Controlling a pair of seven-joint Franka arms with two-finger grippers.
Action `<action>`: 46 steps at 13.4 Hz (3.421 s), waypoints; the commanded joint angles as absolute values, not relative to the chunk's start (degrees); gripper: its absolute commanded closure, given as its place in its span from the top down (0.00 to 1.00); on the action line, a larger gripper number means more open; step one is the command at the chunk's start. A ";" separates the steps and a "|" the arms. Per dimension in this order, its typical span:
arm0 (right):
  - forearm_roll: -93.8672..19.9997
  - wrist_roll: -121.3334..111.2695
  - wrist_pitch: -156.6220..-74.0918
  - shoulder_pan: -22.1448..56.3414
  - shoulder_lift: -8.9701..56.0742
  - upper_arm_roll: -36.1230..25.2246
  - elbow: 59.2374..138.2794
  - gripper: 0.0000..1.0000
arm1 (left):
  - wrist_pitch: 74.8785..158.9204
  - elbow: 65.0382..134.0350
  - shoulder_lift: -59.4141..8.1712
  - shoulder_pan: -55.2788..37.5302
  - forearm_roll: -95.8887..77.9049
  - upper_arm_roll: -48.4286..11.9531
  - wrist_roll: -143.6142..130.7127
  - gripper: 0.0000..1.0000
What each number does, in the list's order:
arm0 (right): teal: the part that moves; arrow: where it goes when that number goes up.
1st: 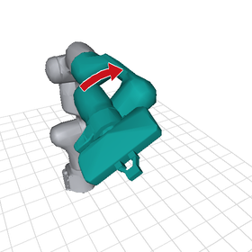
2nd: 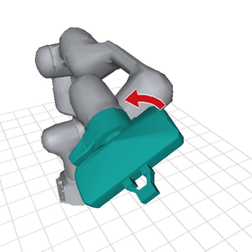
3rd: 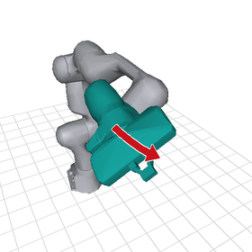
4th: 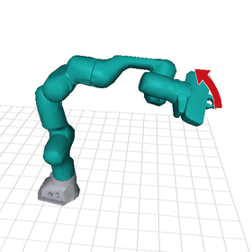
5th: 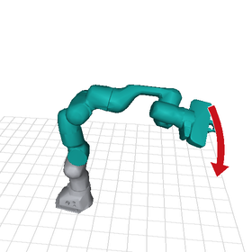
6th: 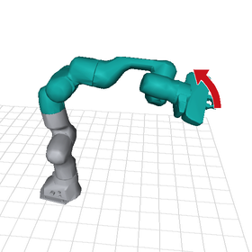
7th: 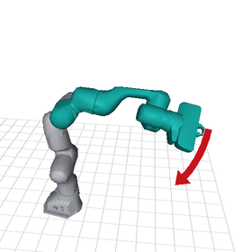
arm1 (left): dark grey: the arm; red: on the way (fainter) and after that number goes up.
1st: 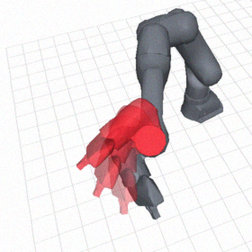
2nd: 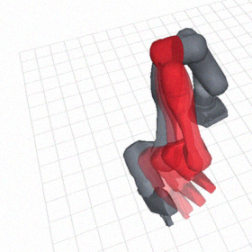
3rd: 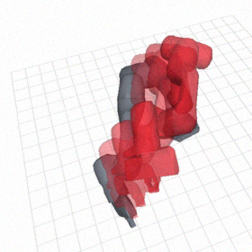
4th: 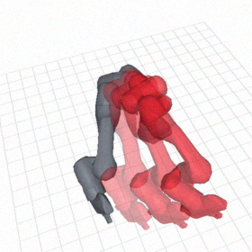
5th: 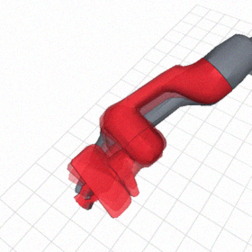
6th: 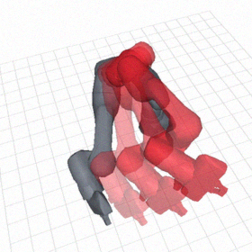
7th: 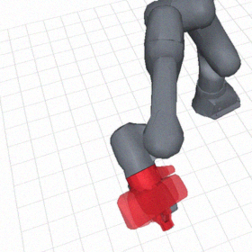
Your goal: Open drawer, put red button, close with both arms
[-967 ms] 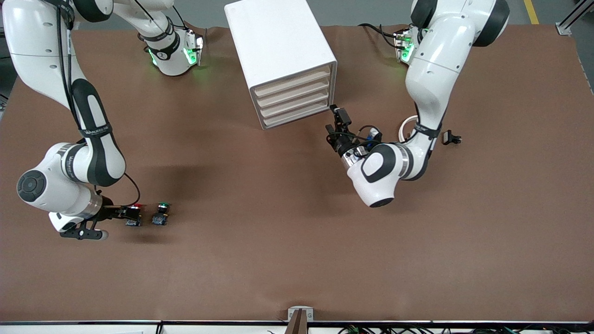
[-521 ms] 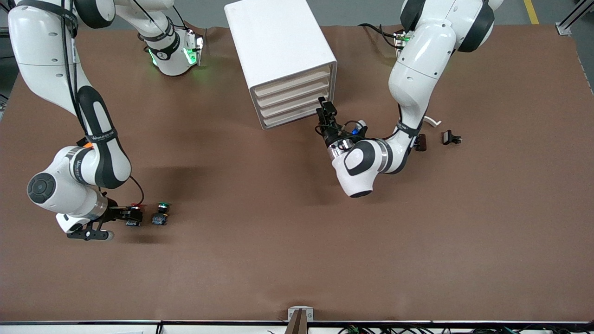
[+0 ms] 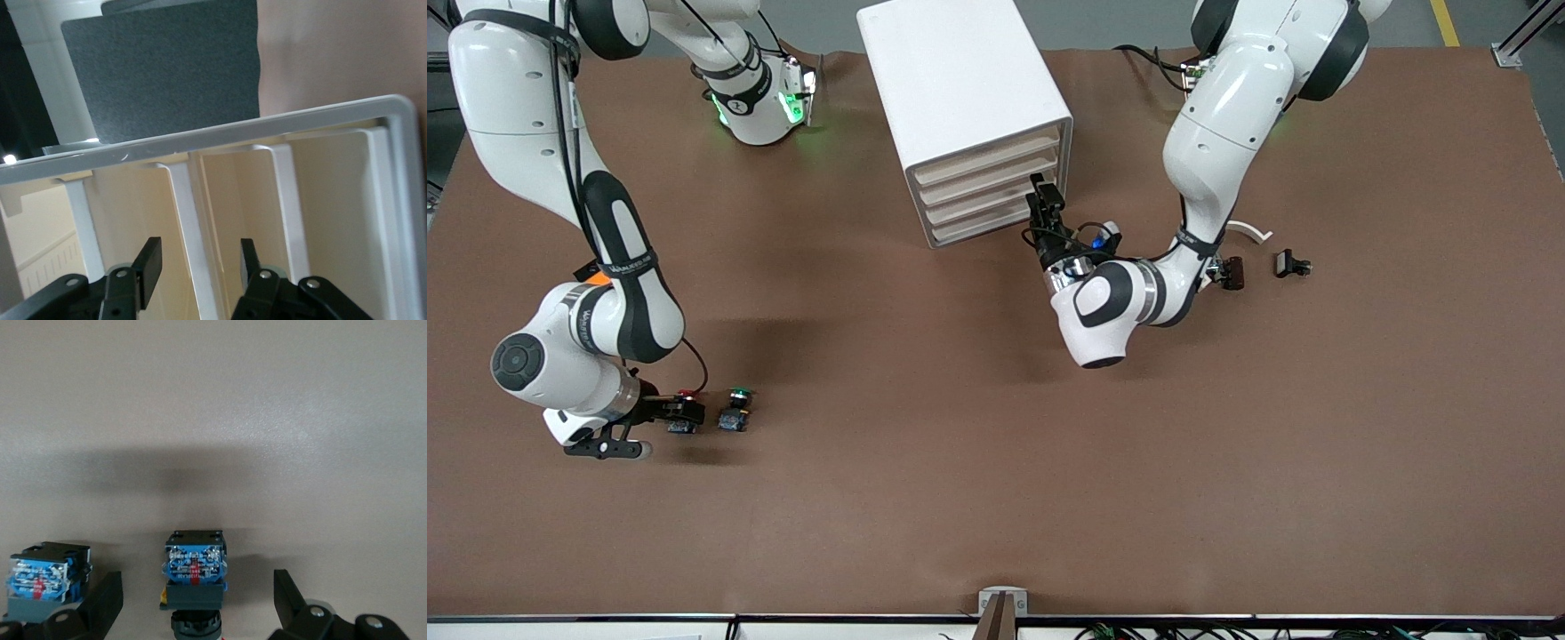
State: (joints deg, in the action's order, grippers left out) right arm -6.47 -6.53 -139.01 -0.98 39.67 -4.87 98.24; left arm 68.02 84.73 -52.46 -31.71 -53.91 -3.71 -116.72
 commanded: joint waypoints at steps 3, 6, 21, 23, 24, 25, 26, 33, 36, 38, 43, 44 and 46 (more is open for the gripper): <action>-7.73 -7.03 -139.83 -0.88 40.60 -4.66 98.35 1.00 | 67.94 86.92 -51.15 -33.48 -54.93 -4.66 -117.51 0.37; -7.73 -7.03 -139.83 -0.88 40.78 -4.66 98.26 1.00 | 67.94 86.92 -51.24 -33.57 -54.93 -5.71 -117.51 0.15; -6.94 3.58 -124.56 2.37 36.14 -4.92 91.76 0.00 | 68.29 86.13 -51.42 -27.87 -56.07 -5.54 -117.42 0.07; -6.86 8.41 -120.00 3.95 32.45 -4.83 91.93 0.00 | 68.38 86.22 -51.50 -26.11 -57.21 -5.19 -117.33 0.12; -6.86 12.00 -117.80 5.43 30.69 -4.83 92.19 0.00 | 68.73 86.22 -51.50 -25.32 -57.56 -5.19 -117.25 0.14; -6.86 16.39 -115.95 7.36 28.85 -4.83 92.72 0.00 | 69.08 86.13 -51.50 -24.53 -57.66 -5.19 -117.16 0.14; -6.86 21.92 -114.54 9.82 26.65 -4.83 93.51 0.00 | 69.08 86.13 -51.50 -23.65 -58.35 -5.19 -117.16 0.14; -5.98 57.16 -102.94 25.99 15.57 -4.92 93.69 0.00 | 70.84 85.69 -51.68 -19.51 -59.94 -5.10 -117.07 0.18; -4.84 72.28 -101.78 33.38 13.36 -4.92 93.69 0.00 | 71.01 85.61 -51.68 -18.20 -59.94 -5.10 -116.98 0.18; -4.66 79.94 -101.78 36.37 11.79 -4.66 93.52 0.00 | 71.10 85.69 -51.68 -17.32 -59.85 -5.10 -116.98 0.20; -3.78 95.87 -100.20 46.39 11.16 -4.66 93.34 0.00 | 71.10 85.69 -52.29 -17.40 -59.77 -5.10 -116.98 1.00; -3.78 97.45 -100.20 47.54 11.16 -4.66 93.25 0.00 | 71.10 85.61 -52.38 -17.32 -59.85 -5.10 -116.90 1.00; -3.78 99.92 -100.28 49.21 11.16 -4.57 93.08 0.00 | 71.10 85.61 -52.38 -17.31 -59.85 -5.10 -116.63 1.00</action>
